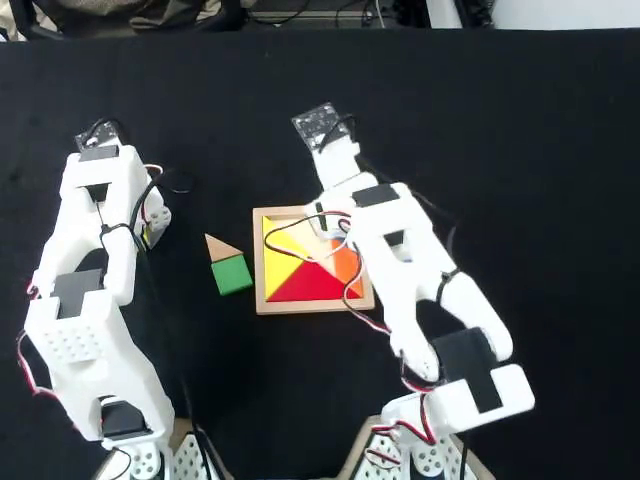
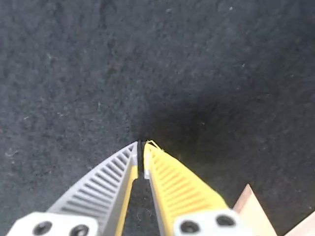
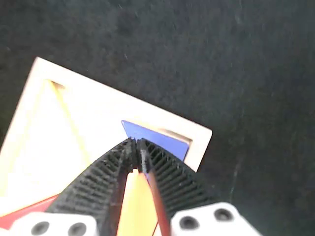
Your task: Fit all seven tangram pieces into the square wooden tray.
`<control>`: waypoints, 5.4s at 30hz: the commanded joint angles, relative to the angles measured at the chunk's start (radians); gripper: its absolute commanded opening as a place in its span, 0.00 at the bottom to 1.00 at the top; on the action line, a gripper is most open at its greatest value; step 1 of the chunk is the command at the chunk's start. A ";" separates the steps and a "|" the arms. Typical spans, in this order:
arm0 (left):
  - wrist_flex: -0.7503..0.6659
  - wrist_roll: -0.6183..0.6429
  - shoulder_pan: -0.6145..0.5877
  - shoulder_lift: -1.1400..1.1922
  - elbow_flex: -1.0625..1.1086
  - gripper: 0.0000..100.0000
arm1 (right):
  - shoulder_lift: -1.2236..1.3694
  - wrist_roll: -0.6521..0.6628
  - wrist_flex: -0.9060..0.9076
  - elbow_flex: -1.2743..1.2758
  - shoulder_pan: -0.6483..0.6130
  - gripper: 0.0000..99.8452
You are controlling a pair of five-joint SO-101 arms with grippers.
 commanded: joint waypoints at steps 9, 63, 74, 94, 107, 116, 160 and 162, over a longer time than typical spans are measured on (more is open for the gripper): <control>-0.009 0.009 0.008 -0.058 -0.004 0.03 | 0.110 0.021 0.044 -0.111 -0.018 0.01; -0.092 0.250 -0.200 -0.063 0.061 0.03 | 0.010 0.086 0.269 -0.265 -0.319 0.09; -0.098 0.252 -0.259 -0.063 0.053 0.03 | 0.575 0.141 0.422 -0.848 -0.436 0.22; -0.100 0.252 -0.268 -0.063 0.053 0.03 | 0.616 0.057 0.600 -1.032 -0.499 0.20; -0.098 0.252 -0.269 -0.061 0.053 0.03 | 0.644 -0.025 0.592 -1.032 -0.552 0.20; -0.100 0.252 -0.265 -0.061 0.053 0.03 | 0.710 -0.021 0.582 -1.064 -0.519 0.20; -0.101 0.252 -0.263 -0.061 0.053 0.03 | 0.697 0.000 0.624 -1.093 -0.519 0.27; -0.101 0.252 -0.263 -0.061 0.053 0.03 | 0.697 0.002 0.621 -1.093 -0.519 0.27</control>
